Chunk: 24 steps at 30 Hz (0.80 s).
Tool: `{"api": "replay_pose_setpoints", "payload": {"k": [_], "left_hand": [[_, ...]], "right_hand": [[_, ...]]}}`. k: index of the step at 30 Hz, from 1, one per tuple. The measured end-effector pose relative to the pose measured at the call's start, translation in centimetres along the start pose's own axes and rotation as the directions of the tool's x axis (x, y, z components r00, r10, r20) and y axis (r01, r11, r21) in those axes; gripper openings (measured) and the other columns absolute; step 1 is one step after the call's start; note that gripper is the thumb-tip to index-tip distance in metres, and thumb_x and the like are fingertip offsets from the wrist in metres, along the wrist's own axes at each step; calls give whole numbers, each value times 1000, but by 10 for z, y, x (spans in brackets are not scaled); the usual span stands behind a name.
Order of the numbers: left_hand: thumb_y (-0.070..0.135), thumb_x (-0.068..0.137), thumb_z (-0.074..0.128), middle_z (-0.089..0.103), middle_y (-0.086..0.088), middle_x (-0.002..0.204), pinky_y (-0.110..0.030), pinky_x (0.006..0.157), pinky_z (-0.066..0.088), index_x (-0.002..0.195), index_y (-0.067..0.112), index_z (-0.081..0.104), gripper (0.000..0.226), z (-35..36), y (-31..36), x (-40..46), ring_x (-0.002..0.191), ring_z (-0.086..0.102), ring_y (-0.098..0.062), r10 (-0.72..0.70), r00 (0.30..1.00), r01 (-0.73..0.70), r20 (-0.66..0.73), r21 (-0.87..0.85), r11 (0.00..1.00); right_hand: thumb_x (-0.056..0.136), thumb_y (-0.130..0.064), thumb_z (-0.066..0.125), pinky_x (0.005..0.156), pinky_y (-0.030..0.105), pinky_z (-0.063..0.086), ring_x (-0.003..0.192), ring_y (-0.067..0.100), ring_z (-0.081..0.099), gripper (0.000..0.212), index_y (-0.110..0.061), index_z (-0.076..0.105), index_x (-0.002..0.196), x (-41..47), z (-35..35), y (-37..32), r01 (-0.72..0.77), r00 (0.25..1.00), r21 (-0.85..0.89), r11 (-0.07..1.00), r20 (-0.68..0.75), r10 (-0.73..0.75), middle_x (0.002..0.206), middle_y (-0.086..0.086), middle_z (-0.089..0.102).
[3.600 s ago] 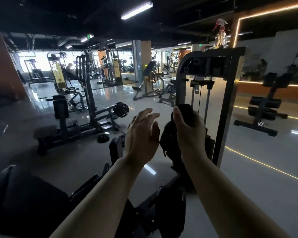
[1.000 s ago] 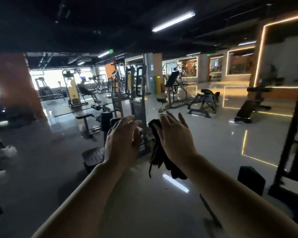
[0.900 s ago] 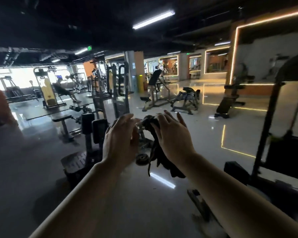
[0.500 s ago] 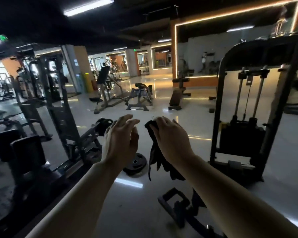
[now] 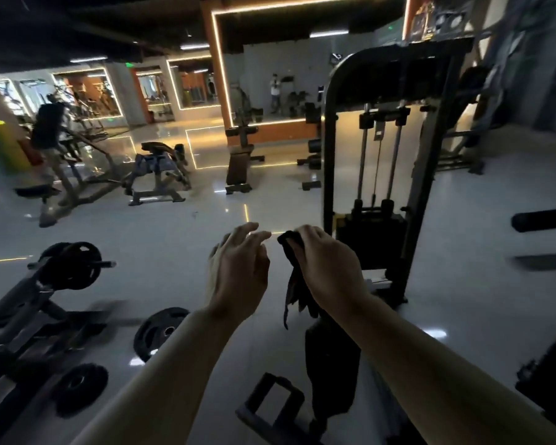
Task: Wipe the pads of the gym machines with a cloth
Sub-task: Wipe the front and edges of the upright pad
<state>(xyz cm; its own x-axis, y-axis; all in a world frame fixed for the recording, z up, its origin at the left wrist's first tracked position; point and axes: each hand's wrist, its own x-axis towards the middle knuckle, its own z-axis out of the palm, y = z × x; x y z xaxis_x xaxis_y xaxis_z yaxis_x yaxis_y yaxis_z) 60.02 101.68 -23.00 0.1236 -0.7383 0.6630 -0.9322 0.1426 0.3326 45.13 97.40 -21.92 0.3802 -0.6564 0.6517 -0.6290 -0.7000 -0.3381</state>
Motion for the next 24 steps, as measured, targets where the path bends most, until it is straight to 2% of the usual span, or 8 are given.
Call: {"api": "replay_pose_setpoints", "payload": {"k": [3, 5, 10, 15, 18, 24], "left_hand": [[6, 90, 52, 61, -9, 126, -47, 90, 49, 113, 12, 67, 28, 43, -14, 15, 113, 57, -29, 10, 998, -6, 57, -68, 998], [14, 90, 46, 60, -7, 126, -45, 92, 48, 113, 12, 67, 32, 71, -23, 22, 113, 57, -27, 19, 995, -6, 102, -121, 993], [21, 87, 40, 59, -8, 127, -44, 93, 47, 114, 12, 67, 39, 132, -45, 33, 114, 56, -29, 120, 966, -57, 231, -259, 964], [27, 86, 36, 62, -6, 121, -45, 88, 50, 110, 16, 68, 42, 182, -72, 37, 108, 59, -29, 247, 923, -119, 293, -392, 912], [27, 86, 39, 64, -5, 117, -42, 86, 49, 107, 17, 69, 38, 205, -86, 35, 104, 61, -30, 324, 898, -179, 297, -425, 887], [26, 86, 42, 59, -6, 127, -43, 95, 45, 113, 16, 68, 40, 265, -111, 6, 115, 56, -29, 393, 868, -222, 303, -470, 854]], "right_hand": [[96, -43, 31, 50, 36, 50, 61, 22, 62, 46, -7, 60, 93, 0, 15, 32, -92, 993, -52, 994, -76, 87, 77, 5, 65], [95, -45, 28, 51, 37, 50, 62, 23, 62, 50, -7, 60, 92, -3, 24, 51, -153, 985, -92, 984, -92, 145, 77, 5, 64], [97, -29, 49, 51, 29, 38, 64, 30, 62, 27, -5, 60, 91, -14, 54, 86, -359, 932, -203, 911, -133, 338, 76, 9, 64], [98, -29, 45, 49, 27, 26, 60, 31, 59, 30, -4, 57, 87, -24, 96, 106, -564, 825, -227, 794, -188, 533, 67, 6, 58], [99, -29, 44, 53, 30, 29, 66, 35, 60, 31, -1, 56, 91, -29, 120, 114, -608, 794, -297, 736, -236, 560, 72, 15, 62], [101, -32, 41, 58, 31, 34, 76, 35, 61, 33, -3, 56, 100, -53, 163, 135, -638, 767, -333, 694, -359, 532, 83, 18, 65]]}}
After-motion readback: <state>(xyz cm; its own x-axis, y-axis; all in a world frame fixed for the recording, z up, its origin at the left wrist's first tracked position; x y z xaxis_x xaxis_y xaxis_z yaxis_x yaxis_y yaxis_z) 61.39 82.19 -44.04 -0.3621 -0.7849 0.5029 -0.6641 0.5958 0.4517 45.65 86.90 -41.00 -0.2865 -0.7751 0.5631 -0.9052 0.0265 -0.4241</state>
